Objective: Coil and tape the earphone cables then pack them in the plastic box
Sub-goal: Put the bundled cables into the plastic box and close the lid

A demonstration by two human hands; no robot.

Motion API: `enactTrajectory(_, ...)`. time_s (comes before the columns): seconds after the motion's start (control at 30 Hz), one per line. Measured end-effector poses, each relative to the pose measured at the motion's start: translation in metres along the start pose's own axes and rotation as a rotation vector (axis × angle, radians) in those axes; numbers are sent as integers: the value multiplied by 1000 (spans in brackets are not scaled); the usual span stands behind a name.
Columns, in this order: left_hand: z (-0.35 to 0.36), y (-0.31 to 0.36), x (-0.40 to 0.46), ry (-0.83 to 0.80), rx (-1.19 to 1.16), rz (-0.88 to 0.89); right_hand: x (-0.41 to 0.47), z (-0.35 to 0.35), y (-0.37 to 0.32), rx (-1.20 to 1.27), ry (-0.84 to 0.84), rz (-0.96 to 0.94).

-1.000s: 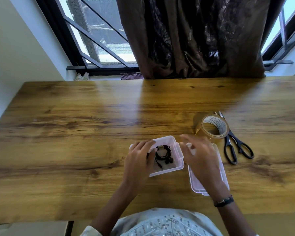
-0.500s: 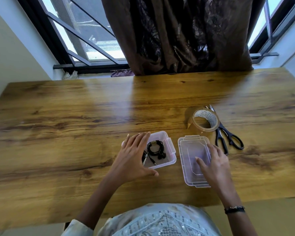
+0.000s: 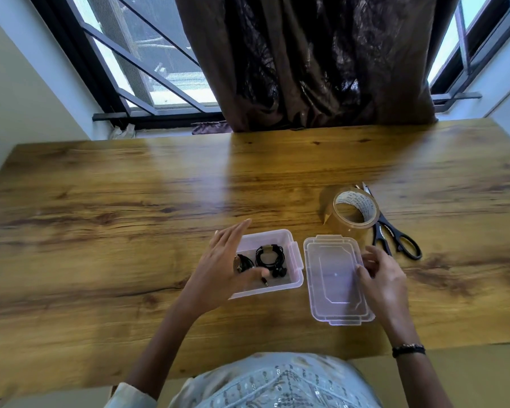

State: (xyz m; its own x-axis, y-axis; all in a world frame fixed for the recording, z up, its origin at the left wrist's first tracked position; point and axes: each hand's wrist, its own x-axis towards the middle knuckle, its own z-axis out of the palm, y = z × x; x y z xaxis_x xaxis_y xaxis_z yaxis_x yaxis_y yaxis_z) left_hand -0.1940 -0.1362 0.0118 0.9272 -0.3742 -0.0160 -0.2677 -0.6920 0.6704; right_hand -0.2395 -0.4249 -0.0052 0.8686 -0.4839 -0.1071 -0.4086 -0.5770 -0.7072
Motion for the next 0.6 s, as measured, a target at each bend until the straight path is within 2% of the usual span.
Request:
enactTrajectory(0.13,-7,-6,-7,153,-85,-44,2,-3,5,39,-15,47)
enactTrajectory(0.3,-13,-12,-16,250,-117,-58,-2,3,-1,19,5,-11)
enactTrajectory(0.43,-13,-16,-22,287,-153,-93,-4,5,-4,-23,37,-9)
enactTrajectory(0.6,-13,-17,-27,280,-263,-134,-4,2,-13,42,92,-33)
